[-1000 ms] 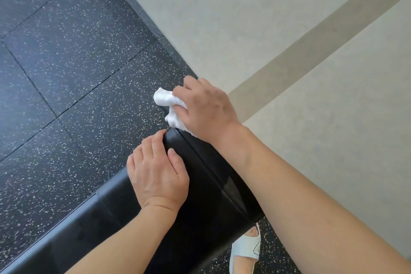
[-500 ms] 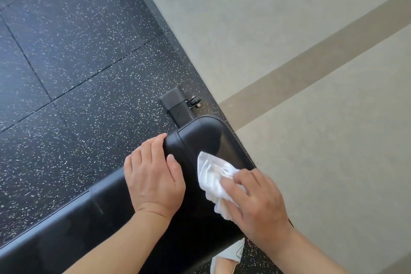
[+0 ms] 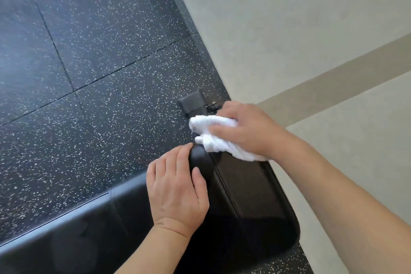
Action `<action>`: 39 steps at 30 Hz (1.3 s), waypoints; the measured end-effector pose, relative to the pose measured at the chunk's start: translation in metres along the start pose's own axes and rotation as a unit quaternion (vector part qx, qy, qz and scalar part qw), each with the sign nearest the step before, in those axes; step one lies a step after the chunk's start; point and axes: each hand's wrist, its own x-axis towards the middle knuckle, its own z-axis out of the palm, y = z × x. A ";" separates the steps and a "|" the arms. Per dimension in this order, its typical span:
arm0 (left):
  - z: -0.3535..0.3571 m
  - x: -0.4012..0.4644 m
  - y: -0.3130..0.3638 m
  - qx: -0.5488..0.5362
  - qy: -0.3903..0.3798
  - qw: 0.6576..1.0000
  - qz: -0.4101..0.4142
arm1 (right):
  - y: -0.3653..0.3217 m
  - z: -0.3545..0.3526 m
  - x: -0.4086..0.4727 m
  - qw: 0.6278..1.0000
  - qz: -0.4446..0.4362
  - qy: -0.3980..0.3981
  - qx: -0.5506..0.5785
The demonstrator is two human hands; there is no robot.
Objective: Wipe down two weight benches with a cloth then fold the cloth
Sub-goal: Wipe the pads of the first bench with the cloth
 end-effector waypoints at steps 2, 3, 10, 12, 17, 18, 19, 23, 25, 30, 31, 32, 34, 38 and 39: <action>0.000 0.000 -0.001 -0.005 -0.004 1.000 0.002 | 0.020 -0.001 -0.028 0.989 -0.012 0.077 0.122; 0.001 0.000 -0.001 -0.007 -0.004 1.000 0.002 | 0.026 0.002 -0.039 0.983 -0.011 0.110 0.145; 0.003 0.001 -0.004 -0.022 -0.006 1.000 0.001 | -0.017 0.005 0.004 0.998 0.059 0.001 -0.031; 0.002 0.001 -0.004 -0.018 -0.015 1.000 -0.005 | -0.043 0.011 0.033 0.983 0.097 -0.125 -0.089; -0.001 0.002 -0.003 -0.024 -0.016 1.000 -0.002 | -0.034 0.013 0.022 0.984 0.062 -0.054 -0.159; -0.001 0.003 -0.003 -0.022 -0.015 1.000 -0.001 | -0.023 0.011 0.006 0.990 0.032 0.013 -0.138; 0.000 0.003 -0.003 -0.016 -0.015 1.000 -0.001 | -0.012 0.011 -0.012 0.994 0.008 0.079 -0.079; 0.002 0.001 -0.003 -0.016 -0.013 1.000 -0.003 | 0.012 0.031 -0.065 0.969 0.033 0.237 0.060; 0.002 0.002 -0.002 -0.018 -0.013 1.000 -0.001 | 0.013 0.038 -0.063 0.966 0.050 0.253 0.031; 0.002 0.001 -0.003 -0.013 -0.005 1.000 0.001 | 0.006 0.010 -0.016 0.980 0.109 0.091 0.136; 0.002 0.001 -0.002 -0.012 -0.005 1.000 0.001 | 0.004 0.007 -0.010 0.978 0.114 0.056 0.167; 0.002 0.000 -0.001 -0.012 -0.006 1.000 -0.001 | 0.003 0.006 -0.008 0.977 0.111 0.044 0.177; 0.001 0.000 0.000 -0.009 -0.012 1.000 -0.006 | 0.005 0.008 -0.016 0.978 0.100 0.081 0.162; -0.006 0.000 0.004 -0.001 -0.043 0.999 -0.020 | 0.026 0.033 -0.072 0.958 0.081 0.224 0.163; -0.008 0.000 0.006 -0.002 -0.052 0.998 -0.023 | 0.034 0.041 -0.090 0.953 0.084 0.240 0.164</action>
